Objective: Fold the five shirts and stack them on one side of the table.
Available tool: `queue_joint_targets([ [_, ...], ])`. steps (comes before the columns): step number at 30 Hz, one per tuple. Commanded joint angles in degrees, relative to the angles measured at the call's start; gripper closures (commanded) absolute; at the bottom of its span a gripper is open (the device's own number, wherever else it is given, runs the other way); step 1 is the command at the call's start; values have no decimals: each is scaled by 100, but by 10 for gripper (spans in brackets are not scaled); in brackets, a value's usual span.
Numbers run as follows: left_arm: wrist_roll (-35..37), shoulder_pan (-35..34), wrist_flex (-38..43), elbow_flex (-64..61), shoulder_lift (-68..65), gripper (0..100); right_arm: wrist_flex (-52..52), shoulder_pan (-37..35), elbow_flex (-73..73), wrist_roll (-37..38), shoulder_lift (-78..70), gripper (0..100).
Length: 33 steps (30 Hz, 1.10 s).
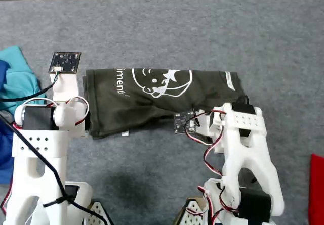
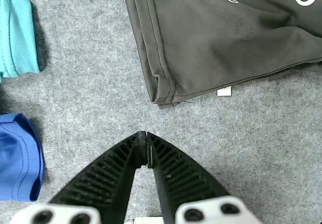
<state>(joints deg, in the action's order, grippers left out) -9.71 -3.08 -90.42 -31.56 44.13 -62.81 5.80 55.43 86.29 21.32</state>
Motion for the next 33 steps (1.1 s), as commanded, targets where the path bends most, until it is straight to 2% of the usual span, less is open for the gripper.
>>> queue_joint_targets([
  [1,-35,44,70,26,-13,980,501,-13,-4,26,-286,800],
  [6,-35,44,62,26,-13,980,879,92,-321,-255,-963,827],
  [12,-35,44,44,26,-13,980,870,110,-708,-624,-1130,996],
  [33,-9,44,26,26,-13,980,360,101,-1842,-659,-725,994],
])
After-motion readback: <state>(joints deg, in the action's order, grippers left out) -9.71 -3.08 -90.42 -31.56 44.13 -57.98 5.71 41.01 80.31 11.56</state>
